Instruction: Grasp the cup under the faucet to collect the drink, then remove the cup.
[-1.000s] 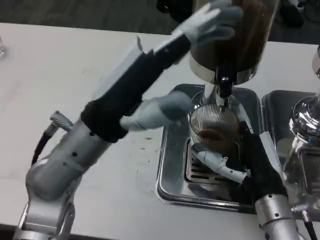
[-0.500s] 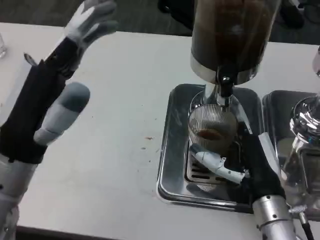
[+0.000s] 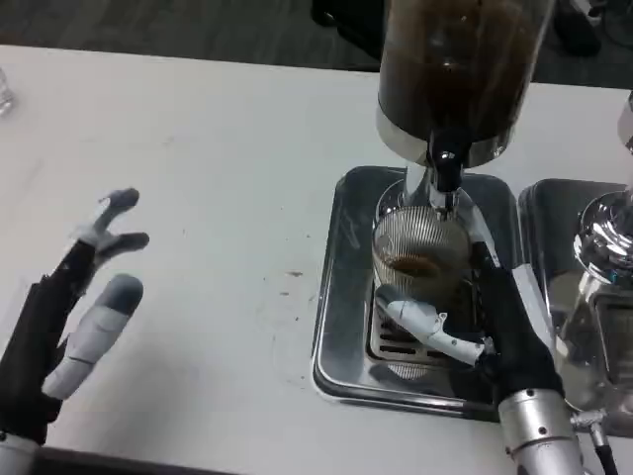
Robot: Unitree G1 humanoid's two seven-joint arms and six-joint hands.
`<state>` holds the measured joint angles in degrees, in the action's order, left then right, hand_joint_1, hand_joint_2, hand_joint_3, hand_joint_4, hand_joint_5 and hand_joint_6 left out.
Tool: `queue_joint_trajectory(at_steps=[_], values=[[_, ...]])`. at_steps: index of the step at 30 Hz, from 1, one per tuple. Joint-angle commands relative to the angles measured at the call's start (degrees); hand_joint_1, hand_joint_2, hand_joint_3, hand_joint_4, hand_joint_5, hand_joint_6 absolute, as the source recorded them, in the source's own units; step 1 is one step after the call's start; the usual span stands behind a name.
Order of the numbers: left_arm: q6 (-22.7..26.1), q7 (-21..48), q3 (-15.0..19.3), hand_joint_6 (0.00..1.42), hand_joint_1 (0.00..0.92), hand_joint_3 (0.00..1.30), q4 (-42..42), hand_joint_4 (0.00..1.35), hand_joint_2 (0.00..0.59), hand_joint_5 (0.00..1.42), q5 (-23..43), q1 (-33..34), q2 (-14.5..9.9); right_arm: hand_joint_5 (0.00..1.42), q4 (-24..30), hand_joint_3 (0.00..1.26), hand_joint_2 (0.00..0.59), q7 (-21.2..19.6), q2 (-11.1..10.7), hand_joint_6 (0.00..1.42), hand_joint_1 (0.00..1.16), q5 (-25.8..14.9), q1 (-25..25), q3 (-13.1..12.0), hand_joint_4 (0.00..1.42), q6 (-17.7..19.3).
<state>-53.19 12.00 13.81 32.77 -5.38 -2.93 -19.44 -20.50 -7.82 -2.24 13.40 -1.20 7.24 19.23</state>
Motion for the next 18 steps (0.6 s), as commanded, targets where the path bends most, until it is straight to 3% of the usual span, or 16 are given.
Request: queue_joint_trajectory(at_steps=[1, 10, 18], values=[[-0.8, -1.3, -2.2, 0.09, 0.000, 0.14, 3.3, 0.05, 0.139, 0.23, -3.1, 0.1, -2.1, 0.03, -1.9, 0.00, 0.186, 0.3, 0.8, 0.10, 0.85, -0.7, 0.5, 0.2, 0.01, 0.1], [-1.3, -2.5, -5.0, 0.09, 0.000, 0.14, 5.1, 0.04, 0.143, 0.23, -3.9, 0.3, -2.8, 0.06, -3.4, 0.00, 0.188, 0.2, 1.3, 0.12, 0.86, -1.0, -0.1, 0.3, 0.04, 0.8], [-1.1, -4.5, -5.7, 0.09, 0.000, 0.15, 4.8, 0.04, 0.144, 0.23, -3.9, -0.2, -2.9, 0.16, -4.5, 0.00, 0.180, 1.5, 1.3, 0.17, 0.92, -1.8, -0.9, 0.8, 0.15, 0.1]])
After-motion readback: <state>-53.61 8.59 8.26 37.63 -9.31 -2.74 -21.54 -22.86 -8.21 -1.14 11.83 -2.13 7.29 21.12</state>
